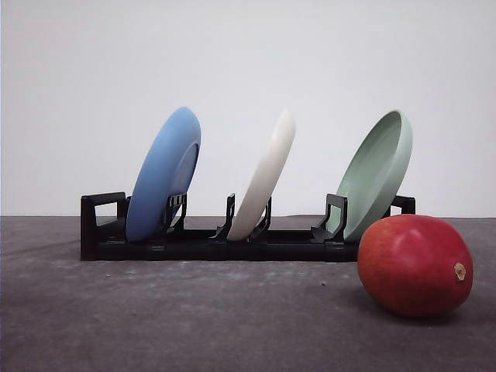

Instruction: Place pomegranate in white plate

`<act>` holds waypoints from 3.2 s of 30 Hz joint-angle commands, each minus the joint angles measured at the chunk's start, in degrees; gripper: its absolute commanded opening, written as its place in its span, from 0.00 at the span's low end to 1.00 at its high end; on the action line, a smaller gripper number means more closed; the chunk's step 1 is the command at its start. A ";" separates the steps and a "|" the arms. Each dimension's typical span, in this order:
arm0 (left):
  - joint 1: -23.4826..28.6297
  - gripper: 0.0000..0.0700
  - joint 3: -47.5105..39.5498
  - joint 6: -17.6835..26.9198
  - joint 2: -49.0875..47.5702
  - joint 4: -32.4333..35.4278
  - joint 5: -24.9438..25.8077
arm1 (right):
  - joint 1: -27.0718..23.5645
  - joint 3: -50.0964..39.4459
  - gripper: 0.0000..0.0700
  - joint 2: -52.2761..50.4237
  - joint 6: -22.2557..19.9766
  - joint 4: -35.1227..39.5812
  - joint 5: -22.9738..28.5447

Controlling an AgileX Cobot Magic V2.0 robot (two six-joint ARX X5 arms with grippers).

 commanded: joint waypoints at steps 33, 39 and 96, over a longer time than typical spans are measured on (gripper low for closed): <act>0.07 0.00 28.33 -21.12 12.57 -21.30 6.55 | -0.04 23.00 0.01 8.32 19.71 -18.93 -10.02; 0.02 0.00 35.11 -14.31 22.17 -30.42 13.50 | 0.00 26.86 0.01 16.06 10.63 -24.13 -14.91; -38.13 0.55 40.50 7.95 64.71 15.81 4.19 | 11.85 27.28 0.48 25.44 -0.93 -18.99 -18.24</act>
